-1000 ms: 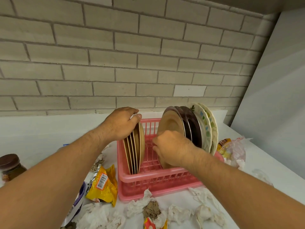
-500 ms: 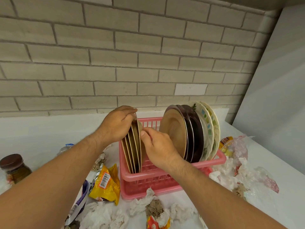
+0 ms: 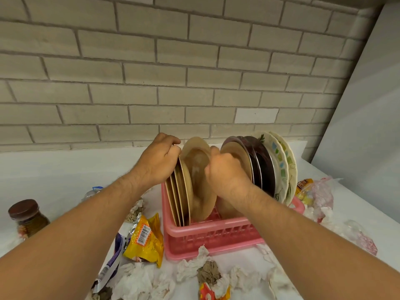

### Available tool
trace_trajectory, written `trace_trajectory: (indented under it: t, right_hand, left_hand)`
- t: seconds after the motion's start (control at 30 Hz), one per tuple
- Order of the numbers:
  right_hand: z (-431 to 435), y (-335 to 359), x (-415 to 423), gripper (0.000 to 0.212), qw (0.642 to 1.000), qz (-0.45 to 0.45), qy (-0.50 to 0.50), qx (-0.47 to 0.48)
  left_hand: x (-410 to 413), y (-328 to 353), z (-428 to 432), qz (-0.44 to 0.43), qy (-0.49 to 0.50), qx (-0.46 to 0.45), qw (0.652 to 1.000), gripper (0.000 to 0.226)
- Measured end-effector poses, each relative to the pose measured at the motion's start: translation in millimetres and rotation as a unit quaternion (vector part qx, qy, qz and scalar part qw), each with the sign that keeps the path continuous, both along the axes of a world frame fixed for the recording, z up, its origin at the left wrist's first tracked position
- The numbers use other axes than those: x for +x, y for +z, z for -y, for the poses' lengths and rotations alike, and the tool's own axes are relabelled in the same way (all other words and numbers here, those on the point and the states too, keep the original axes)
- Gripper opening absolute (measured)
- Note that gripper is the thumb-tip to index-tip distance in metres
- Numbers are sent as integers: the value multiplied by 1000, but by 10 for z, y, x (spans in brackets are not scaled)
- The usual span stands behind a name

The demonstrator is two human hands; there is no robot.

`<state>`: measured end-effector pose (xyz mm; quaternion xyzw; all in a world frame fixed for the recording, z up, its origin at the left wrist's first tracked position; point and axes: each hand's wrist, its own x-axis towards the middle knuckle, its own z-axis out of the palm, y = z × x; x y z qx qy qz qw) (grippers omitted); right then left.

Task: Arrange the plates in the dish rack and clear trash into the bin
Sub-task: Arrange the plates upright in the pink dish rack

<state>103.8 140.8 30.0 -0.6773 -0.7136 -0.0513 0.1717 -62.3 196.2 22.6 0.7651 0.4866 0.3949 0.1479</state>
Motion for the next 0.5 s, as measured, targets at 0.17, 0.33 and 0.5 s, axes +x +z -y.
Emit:
trace_trajectory:
  t: [0.17, 0.33, 0.5]
  right_hand:
    - [-129, 365, 143, 46, 998, -14, -26, 51]
    - [-175, 390, 212, 80, 995, 42, -57, 71]
    - [-66, 14, 213, 82, 999, 41, -36, 1]
  left_hand:
    - [1, 16, 23, -14, 20, 14, 1000, 27]
    - [28, 26, 22, -19, 18, 16, 1000, 27]
    - [22, 33, 7, -25, 18, 10, 999, 25]
